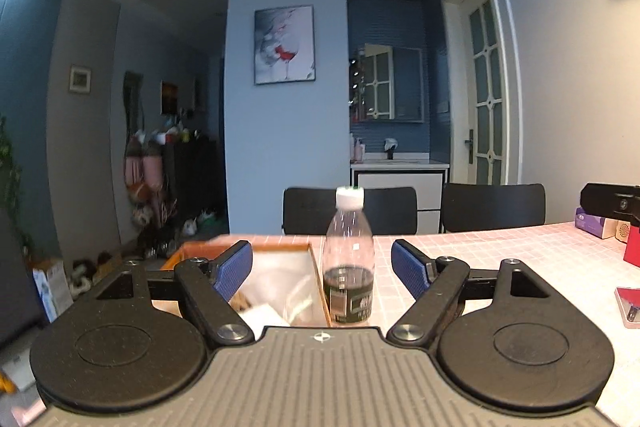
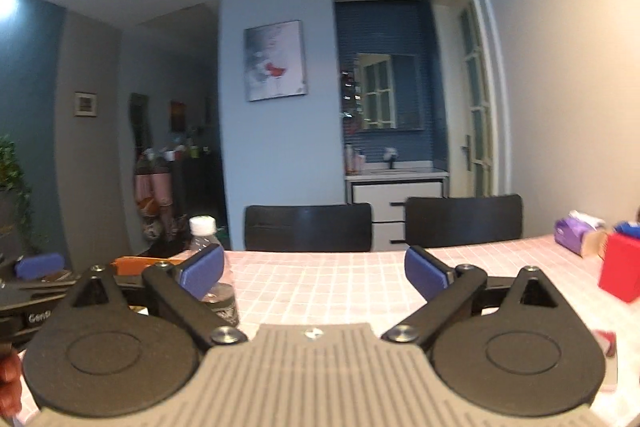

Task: Organize soft objects

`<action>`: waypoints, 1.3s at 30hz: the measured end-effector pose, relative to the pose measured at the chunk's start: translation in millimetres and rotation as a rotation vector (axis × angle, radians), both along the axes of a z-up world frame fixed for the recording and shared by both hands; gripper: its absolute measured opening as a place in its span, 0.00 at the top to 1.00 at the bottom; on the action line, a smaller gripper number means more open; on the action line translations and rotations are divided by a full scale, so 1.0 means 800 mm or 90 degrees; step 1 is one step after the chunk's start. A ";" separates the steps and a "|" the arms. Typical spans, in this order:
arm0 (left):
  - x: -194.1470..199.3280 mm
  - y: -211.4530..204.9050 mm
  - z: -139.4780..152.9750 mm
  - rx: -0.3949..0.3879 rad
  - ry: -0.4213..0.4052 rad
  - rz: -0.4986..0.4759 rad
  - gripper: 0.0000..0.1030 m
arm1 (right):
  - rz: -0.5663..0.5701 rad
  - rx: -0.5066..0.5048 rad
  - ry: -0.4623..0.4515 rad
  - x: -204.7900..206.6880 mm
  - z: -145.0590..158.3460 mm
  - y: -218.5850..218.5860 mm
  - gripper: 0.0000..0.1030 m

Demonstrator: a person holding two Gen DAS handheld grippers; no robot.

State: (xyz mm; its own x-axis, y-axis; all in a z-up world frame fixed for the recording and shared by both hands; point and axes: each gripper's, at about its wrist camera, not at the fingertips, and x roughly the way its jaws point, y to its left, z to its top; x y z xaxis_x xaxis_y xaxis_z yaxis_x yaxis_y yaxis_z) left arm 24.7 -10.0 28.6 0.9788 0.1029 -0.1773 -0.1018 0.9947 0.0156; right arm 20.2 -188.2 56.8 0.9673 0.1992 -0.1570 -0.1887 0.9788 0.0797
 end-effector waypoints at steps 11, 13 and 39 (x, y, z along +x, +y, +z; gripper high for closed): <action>-0.008 -0.023 -0.032 0.025 0.079 -0.016 0.10 | -0.001 -0.008 0.126 0.019 -0.050 0.005 0.05; -0.007 -0.022 -0.034 0.014 0.099 -0.017 0.10 | 0.004 -0.024 0.147 0.022 -0.057 0.010 0.05; -0.004 -0.032 -0.044 0.016 0.148 -0.020 0.10 | 0.018 -0.045 0.231 0.036 -0.077 0.017 0.03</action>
State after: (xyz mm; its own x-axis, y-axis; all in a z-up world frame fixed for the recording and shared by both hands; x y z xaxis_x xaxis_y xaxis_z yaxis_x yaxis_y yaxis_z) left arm 21.9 -35.4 -6.4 0.9146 0.0796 -0.3965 -0.0608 0.9964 0.0599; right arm 49.4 -175.0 -4.7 0.8406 0.2008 -0.5031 -0.1873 0.9792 0.0780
